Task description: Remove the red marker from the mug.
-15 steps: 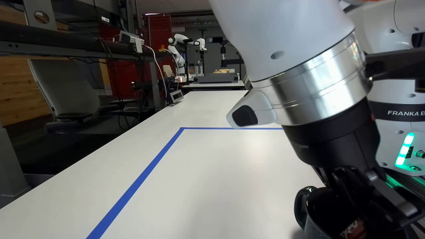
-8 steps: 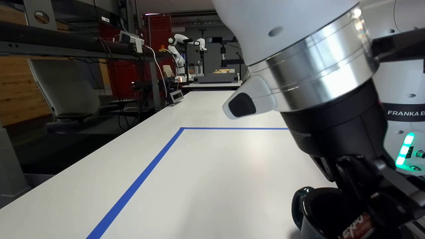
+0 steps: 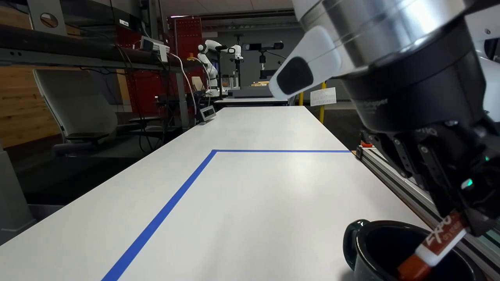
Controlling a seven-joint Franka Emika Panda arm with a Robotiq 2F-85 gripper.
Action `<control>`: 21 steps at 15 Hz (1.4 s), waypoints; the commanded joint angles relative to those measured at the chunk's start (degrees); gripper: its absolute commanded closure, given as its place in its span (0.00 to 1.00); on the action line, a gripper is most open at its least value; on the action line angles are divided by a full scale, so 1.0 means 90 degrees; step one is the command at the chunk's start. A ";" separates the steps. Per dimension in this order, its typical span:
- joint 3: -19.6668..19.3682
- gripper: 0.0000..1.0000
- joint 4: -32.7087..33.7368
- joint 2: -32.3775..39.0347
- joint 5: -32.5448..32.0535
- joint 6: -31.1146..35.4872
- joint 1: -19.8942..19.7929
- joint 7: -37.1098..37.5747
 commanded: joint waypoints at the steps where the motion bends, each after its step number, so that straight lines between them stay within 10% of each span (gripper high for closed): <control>1: -0.0084 0.95 -0.0164 -0.0989 0.0310 -0.0730 0.0016 -0.0222; 11: -0.0425 0.95 -0.0767 -0.2332 -0.1300 -0.0656 -0.0605 0.0232; 21: -0.1012 0.95 -0.1183 -0.1640 -0.1702 0.1600 -0.0784 -0.1255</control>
